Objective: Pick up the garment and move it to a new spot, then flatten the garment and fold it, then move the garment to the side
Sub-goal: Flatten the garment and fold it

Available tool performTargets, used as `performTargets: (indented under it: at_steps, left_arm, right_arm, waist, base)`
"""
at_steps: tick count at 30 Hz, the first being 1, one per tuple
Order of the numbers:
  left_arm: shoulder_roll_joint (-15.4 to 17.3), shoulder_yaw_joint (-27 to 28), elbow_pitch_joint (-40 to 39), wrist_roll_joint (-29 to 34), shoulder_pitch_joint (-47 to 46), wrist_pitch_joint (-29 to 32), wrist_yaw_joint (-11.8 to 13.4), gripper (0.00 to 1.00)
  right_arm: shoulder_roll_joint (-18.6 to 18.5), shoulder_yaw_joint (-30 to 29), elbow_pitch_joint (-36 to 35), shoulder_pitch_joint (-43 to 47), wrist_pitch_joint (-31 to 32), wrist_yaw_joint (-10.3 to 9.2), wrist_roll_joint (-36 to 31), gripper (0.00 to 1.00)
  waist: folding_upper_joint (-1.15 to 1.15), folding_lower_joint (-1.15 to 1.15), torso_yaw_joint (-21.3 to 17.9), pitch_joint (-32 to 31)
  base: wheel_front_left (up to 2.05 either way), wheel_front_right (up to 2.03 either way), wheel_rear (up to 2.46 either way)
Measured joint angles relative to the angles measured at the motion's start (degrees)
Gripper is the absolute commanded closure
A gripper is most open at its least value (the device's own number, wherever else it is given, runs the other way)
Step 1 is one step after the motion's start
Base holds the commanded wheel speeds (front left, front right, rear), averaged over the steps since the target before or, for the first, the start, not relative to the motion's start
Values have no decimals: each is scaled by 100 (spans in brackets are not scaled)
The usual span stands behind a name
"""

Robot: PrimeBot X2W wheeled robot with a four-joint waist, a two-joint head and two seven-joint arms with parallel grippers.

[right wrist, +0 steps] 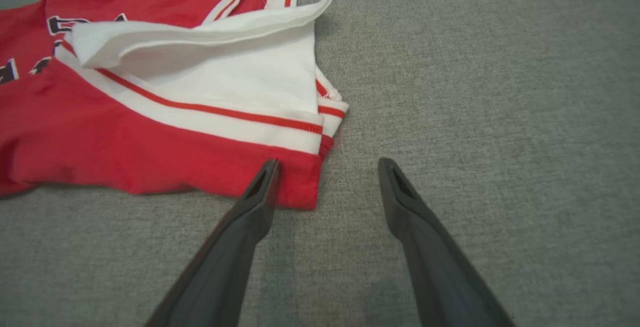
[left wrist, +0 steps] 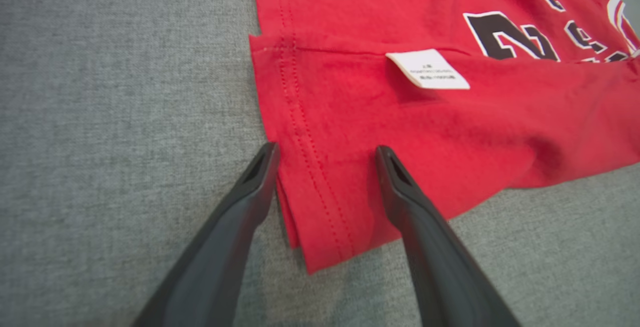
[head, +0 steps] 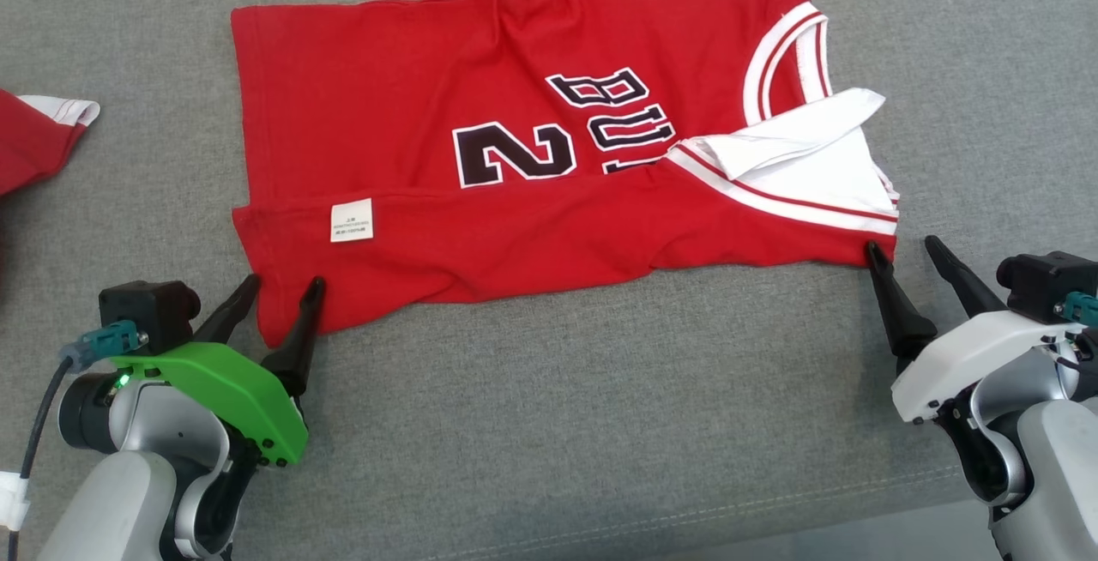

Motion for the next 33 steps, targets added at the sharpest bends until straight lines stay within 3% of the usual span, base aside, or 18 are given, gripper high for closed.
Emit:
performTargets:
  at_steps: [21,24,26,27,28,29,30,31,32,33]
  left_arm:
    - [-2,-40,-288,-266,135,385,40,0]
    - [-2,-46,-338,-298,172,399,40,0]
    - [3,-43,-347,-302,186,443,41,0]
    - [8,-40,-352,-302,187,444,41,0]
    - [12,-37,-354,-302,188,445,41,14]
    - [12,-33,-359,-310,188,450,41,34]
    - [11,-27,-366,-331,188,450,41,62]
    - [11,-23,-371,-343,188,450,41,76]
    - [11,-20,-375,-343,188,466,41,100]
    - [11,-21,-378,-343,188,491,41,100]
  right_arm:
    - [80,47,270,-49,-5,60,141,3]
    - [79,49,291,-57,-5,62,142,10]
    - [79,57,309,-62,-4,63,154,24]
    - [81,65,314,-66,-4,81,167,39]
    - [85,80,325,-77,-2,113,189,52]
    - [89,100,334,-90,2,116,194,56]
    - [92,120,347,-110,2,121,199,65]
    - [102,137,360,-133,3,121,203,77]
    - [105,153,371,-149,5,127,219,92]
    - [110,171,379,-157,11,160,242,99]
  waist:
    - [0,0,92,-5]
    - [0,0,101,-8]
    - [0,0,109,-9]
    - [0,0,113,-9]
    - [0,0,117,-9]
    - [0,0,121,-8]
    - [0,0,125,-7]
    - [0,0,128,-7]
    - [0,0,130,-6]
    - [0,0,132,-4]
  base:
    - [0,0,0]
    - [0,0,0]
    - [0,0,0]
    - [0,0,0]
    - [0,0,0]
    - [0,0,0]
    - [0,0,0]
    - [0,0,0]
    - [0,0,0]
    - [0,0,0]
